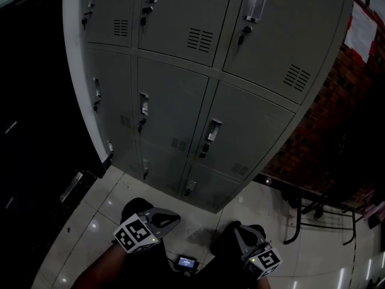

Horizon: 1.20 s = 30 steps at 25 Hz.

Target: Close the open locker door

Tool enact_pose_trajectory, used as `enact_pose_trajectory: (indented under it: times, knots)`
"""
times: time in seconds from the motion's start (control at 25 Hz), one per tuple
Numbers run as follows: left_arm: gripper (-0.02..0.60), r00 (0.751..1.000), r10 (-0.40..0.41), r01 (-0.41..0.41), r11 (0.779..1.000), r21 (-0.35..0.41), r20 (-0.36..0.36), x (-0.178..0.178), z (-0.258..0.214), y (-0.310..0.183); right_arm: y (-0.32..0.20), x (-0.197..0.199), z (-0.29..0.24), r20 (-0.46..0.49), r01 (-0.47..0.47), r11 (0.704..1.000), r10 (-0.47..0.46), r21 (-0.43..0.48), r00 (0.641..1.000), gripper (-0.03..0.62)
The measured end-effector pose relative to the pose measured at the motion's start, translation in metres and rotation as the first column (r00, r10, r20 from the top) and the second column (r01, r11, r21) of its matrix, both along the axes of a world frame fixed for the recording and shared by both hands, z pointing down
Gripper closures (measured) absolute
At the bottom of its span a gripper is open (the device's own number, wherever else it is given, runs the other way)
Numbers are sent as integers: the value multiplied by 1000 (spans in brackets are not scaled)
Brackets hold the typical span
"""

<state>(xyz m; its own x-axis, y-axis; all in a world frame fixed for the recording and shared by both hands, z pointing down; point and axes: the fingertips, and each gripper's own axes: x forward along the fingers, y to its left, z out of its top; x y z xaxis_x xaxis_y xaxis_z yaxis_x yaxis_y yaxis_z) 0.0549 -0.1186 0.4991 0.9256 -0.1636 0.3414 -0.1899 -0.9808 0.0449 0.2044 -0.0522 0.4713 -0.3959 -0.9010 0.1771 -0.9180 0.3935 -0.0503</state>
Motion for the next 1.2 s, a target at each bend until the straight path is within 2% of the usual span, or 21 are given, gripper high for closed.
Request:
enact_pose_trajectory:
  times: [0.44,1.2]
  knots:
    - [569,1000,-2,2,1000,2,9,0,1,0,-3,-3,4,-20,2,1000,-2,-15,1000,592]
    - [569,1000,1,-1,1000,5,5,0,-1,1,-3,0,1,0,-7,1000,7,-10,1000,592]
